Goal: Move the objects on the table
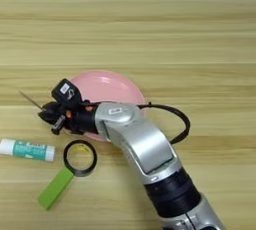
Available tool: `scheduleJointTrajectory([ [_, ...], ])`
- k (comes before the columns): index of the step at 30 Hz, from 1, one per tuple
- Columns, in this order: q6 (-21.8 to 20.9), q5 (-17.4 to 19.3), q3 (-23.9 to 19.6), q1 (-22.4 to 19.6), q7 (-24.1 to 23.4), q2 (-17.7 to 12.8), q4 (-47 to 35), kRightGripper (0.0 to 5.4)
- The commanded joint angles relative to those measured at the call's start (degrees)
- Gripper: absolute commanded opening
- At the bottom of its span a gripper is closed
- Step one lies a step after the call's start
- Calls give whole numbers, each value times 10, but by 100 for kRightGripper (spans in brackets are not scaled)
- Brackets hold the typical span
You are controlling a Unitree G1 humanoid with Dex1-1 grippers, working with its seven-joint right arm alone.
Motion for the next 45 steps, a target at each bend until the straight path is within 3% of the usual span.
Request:
scheduleJointTrajectory([
  [1, -18, 5, -8, -30, -5, 1, -21, 80],
  [19, -34, -7, 12, -40, -9, 16, 18, 80],
  [29, -69, -31, 27, -49, -10, 28, 83, 80],
  [45, -95, -54, 41, -47, -5, 38, 115, 80],
])
